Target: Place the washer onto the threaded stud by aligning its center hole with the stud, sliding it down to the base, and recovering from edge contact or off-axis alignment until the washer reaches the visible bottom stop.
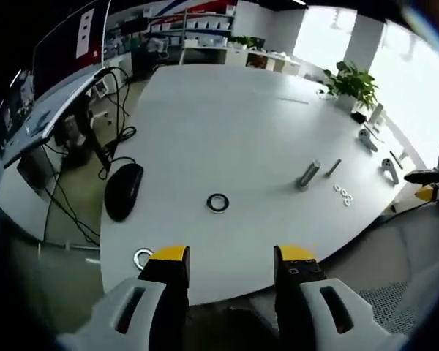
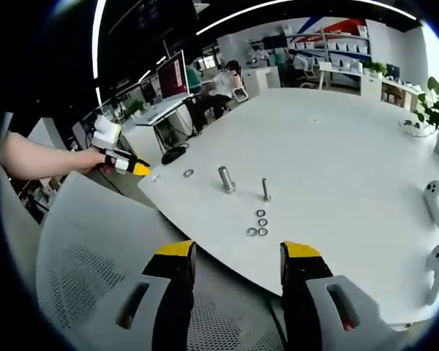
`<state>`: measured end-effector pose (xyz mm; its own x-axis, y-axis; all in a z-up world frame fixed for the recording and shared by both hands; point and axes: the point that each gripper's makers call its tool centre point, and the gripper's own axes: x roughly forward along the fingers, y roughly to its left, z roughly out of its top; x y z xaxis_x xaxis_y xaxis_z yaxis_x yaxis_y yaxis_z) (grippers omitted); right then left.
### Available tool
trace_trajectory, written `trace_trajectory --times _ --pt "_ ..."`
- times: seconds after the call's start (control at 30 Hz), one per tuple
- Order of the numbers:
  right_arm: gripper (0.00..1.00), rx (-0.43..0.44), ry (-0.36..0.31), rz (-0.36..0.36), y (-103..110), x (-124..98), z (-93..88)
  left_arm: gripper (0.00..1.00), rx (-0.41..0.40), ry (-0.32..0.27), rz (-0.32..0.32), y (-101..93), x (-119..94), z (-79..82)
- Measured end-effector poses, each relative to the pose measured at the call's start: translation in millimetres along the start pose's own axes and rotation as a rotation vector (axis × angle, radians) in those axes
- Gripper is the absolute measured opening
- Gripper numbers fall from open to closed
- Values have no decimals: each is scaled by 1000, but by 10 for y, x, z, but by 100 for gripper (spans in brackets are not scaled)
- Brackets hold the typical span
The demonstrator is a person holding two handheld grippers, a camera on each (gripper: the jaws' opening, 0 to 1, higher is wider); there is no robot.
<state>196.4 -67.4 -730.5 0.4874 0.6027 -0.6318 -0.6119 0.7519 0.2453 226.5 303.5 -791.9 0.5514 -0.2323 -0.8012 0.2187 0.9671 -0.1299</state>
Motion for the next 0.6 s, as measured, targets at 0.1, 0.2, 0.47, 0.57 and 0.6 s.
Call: trace_trajectory --times 0.1,0.2,0.47,0.57,0.6 --pt "48 9 -7 -4 -13 -4 9 45 7 39 25 135 27 -84" --pt "48 11 -4 -5 -16 -4 6 45 1 70 58 233 -42 -152" --pt "48 19 2 -11 -20 -4 -10 45 -36 177 130 570 -13 -325" --pt "48 20 5 -11 -21 -2 -15 46 -59 230 128 617 37 -416" --pt "48 20 4 -11 -21 -2 -15 44 -63 239 125 630 58 -432"
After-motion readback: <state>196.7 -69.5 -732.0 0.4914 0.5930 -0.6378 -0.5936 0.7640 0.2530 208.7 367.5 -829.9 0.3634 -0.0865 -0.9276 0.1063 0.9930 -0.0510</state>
